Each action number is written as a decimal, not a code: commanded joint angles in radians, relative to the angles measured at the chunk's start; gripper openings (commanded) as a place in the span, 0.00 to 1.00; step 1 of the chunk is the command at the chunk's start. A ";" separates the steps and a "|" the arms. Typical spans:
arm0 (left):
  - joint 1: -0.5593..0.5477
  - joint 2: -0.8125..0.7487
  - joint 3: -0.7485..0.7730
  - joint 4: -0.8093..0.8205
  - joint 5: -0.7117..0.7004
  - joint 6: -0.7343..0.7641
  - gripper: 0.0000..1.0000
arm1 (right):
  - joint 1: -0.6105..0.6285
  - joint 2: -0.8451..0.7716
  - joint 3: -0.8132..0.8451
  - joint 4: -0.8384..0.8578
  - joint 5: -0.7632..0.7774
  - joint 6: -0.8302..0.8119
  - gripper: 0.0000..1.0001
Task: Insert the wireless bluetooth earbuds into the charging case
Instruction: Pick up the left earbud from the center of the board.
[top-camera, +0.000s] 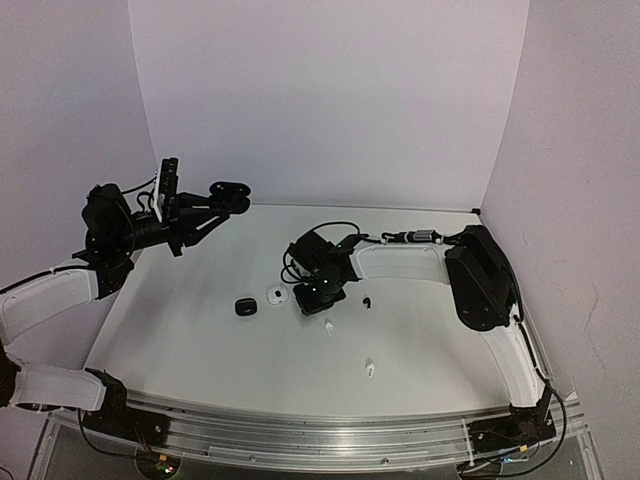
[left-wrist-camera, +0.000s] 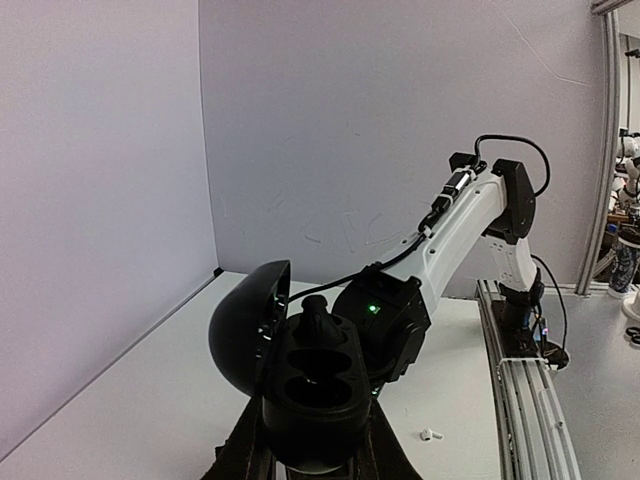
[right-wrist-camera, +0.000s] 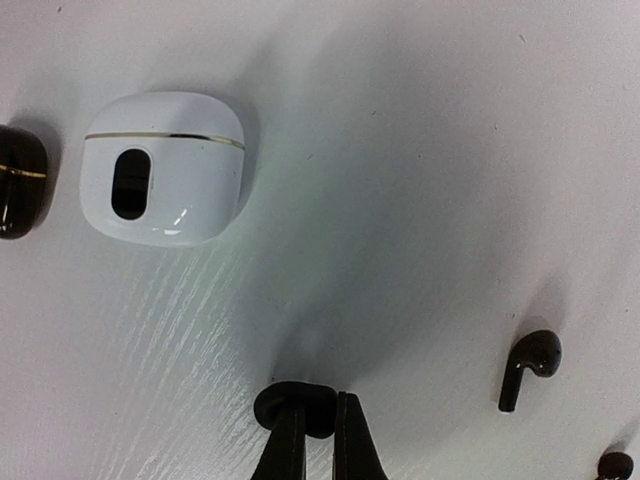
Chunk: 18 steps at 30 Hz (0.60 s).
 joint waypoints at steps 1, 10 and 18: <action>0.006 -0.010 0.037 0.008 -0.006 0.017 0.00 | 0.007 -0.013 -0.019 -0.054 0.004 0.004 0.00; 0.006 -0.014 0.024 0.001 -0.073 0.015 0.00 | 0.006 -0.080 0.018 -0.042 0.041 0.033 0.00; 0.006 -0.013 -0.001 0.017 -0.239 0.014 0.00 | 0.006 -0.177 0.097 -0.002 0.090 0.083 0.00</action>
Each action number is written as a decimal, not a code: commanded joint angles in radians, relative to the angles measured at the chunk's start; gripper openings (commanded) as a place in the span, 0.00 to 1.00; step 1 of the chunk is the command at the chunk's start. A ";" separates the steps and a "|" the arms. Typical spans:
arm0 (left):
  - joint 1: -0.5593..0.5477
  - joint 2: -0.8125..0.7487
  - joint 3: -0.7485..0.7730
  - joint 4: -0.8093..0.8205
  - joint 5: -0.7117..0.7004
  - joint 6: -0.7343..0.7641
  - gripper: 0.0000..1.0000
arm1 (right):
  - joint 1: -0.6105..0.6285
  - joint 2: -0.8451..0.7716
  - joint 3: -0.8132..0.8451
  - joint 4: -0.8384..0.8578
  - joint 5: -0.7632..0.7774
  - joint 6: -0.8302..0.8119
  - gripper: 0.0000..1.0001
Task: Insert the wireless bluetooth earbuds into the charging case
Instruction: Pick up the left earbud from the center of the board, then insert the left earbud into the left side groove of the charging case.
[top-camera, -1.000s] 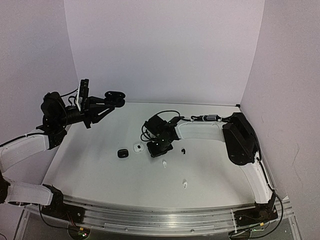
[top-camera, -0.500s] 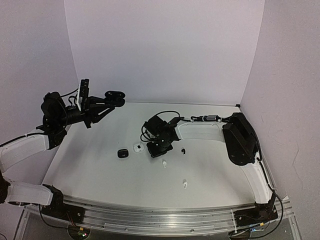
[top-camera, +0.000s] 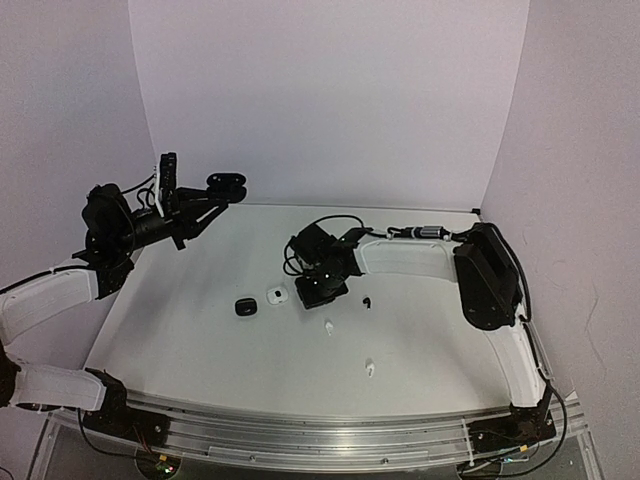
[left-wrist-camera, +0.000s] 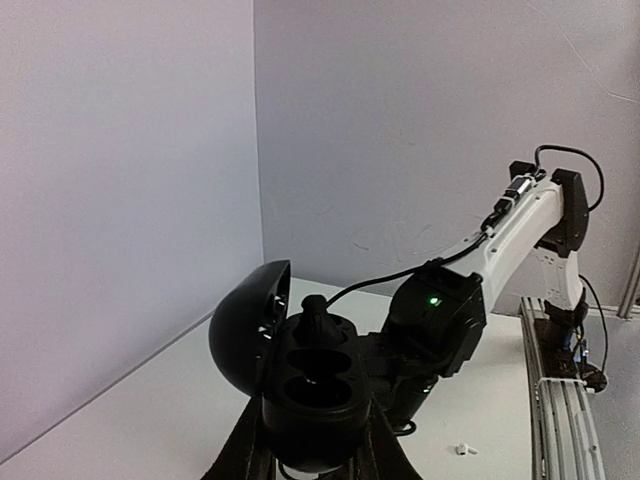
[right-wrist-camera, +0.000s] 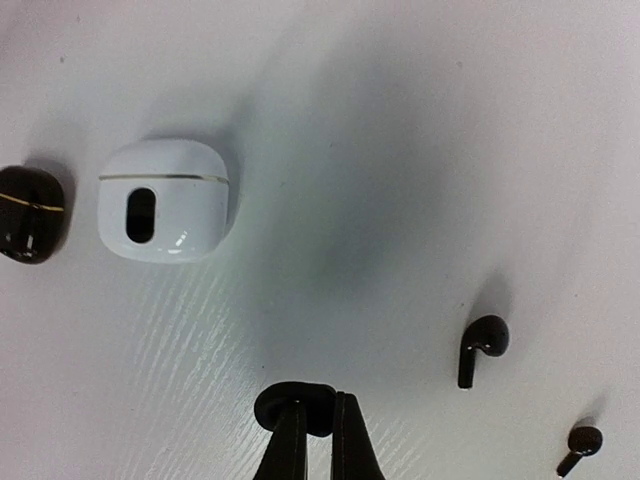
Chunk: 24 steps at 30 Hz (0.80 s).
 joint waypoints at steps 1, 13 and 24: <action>0.005 -0.014 -0.004 0.027 -0.109 0.012 0.00 | 0.006 -0.157 0.109 0.024 0.053 0.045 0.00; -0.041 0.011 -0.042 0.190 -0.247 0.066 0.00 | 0.127 -0.457 0.054 0.471 0.131 -0.103 0.00; -0.173 0.034 -0.058 0.262 -0.435 0.185 0.00 | 0.236 -0.397 0.113 0.702 0.217 -0.178 0.00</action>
